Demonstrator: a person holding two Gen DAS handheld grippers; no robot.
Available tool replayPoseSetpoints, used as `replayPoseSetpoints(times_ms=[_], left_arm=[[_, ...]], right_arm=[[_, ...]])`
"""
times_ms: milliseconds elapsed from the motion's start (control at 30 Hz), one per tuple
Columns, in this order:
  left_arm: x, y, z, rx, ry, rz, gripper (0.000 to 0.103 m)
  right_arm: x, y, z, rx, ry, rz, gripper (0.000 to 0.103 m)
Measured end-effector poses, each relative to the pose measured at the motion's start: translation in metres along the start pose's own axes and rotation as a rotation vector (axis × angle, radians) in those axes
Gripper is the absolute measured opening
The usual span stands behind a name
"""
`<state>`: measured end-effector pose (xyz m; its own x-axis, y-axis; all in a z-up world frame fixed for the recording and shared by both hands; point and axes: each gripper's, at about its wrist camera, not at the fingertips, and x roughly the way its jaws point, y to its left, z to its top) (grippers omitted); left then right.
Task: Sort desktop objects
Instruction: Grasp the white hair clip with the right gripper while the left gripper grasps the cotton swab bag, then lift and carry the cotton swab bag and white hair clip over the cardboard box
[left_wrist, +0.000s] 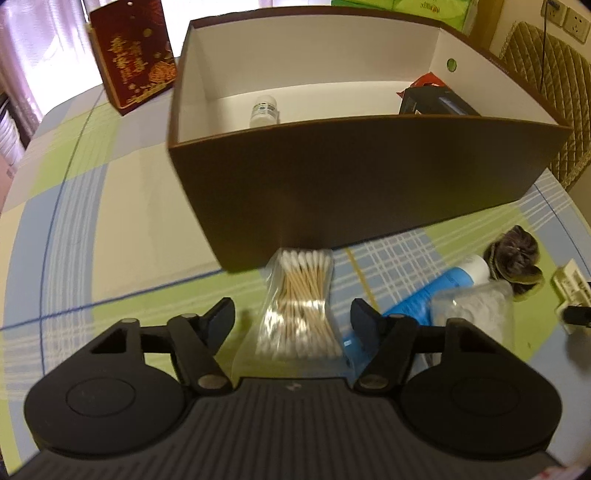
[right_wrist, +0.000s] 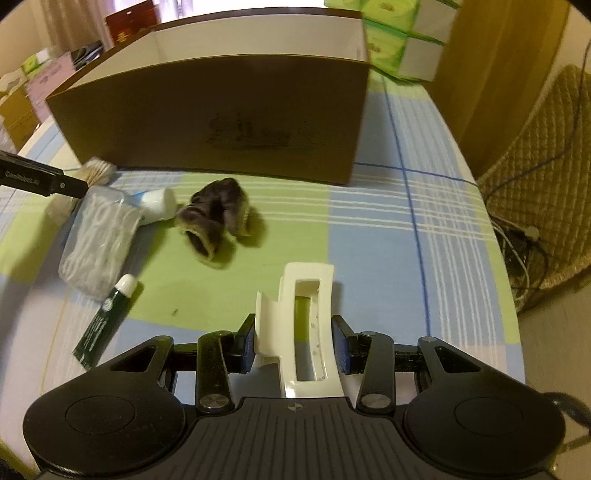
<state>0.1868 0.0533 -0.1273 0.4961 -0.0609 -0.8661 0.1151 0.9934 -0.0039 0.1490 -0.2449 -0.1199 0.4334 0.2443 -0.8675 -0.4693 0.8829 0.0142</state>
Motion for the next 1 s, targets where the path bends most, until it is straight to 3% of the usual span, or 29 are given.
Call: replayPoseSetpoints(times_ms=[167, 433, 1000], left_arm=[[0.016, -0.001, 0.003, 0.016, 0.015, -0.017, 0.045], [0.018, 0.004, -0.003, 0.032, 0.012, -0.042, 0.026], [-0.027, 0.007, -0.061, -0.025, 0.08, 0.006, 0.022]], right_arm=[[0.001, -0.004, 0.002, 0.029, 0.002, -0.001, 0.038], [0.005, -0.004, 0.005, 0.03, -0.001, 0.004, 0.038], [0.003, 0.004, 0.0, -0.014, -0.002, 0.028, 0.038]])
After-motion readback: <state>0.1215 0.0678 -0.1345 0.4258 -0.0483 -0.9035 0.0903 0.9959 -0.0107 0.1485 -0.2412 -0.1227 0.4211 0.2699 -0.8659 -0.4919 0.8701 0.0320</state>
